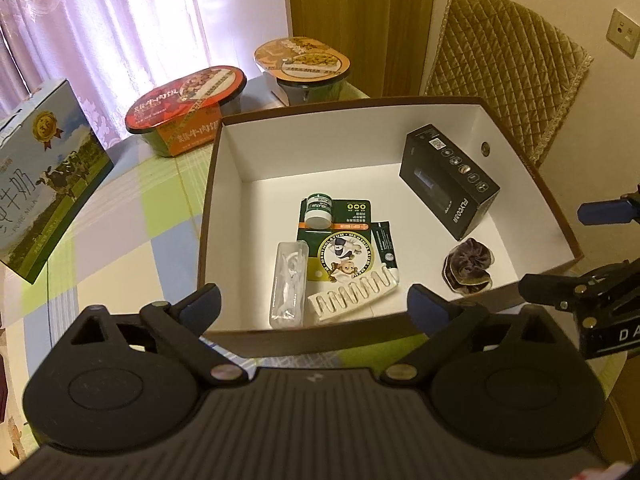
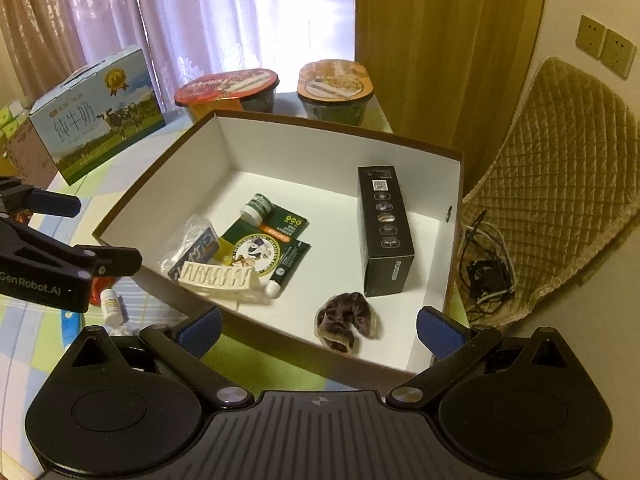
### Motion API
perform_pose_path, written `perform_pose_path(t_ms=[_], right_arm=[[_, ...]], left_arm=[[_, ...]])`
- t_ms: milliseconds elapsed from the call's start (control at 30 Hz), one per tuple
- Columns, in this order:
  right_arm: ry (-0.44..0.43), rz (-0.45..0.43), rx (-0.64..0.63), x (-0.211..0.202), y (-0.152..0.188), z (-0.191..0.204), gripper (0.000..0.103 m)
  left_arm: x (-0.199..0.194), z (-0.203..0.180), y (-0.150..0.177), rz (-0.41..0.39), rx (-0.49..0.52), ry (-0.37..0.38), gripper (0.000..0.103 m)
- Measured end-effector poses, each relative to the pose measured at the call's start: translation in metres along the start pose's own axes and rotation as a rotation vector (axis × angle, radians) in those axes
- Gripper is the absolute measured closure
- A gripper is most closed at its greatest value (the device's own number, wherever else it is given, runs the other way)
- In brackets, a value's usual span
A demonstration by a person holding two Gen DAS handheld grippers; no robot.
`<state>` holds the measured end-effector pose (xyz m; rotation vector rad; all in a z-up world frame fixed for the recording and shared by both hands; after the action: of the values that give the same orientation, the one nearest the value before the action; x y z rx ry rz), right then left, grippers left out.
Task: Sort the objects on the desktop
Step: 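Withdraw both tools from the brown box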
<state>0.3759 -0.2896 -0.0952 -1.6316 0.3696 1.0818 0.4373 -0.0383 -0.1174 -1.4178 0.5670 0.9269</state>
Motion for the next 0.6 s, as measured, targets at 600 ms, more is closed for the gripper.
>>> perform_pose_path(t_ms=[600], right_arm=[[0.014,-0.022,0.012,-0.028,0.022,0.036,0.002]], left_arm=[[-0.051,0.009,0.033,-0.048,0.011,0.012,0.004]])
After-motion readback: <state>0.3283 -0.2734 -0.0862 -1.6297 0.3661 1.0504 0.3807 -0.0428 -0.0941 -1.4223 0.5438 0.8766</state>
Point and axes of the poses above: each gripper's, at about its wrist camera, not at the fingertips, and x roughly the way its jaws point, z to its left, y to its underside, the point moved 8 cm from there along x, roughly the way its jaws point, and after that the axes turned 3 degrees about y, right-handed, at the moved point
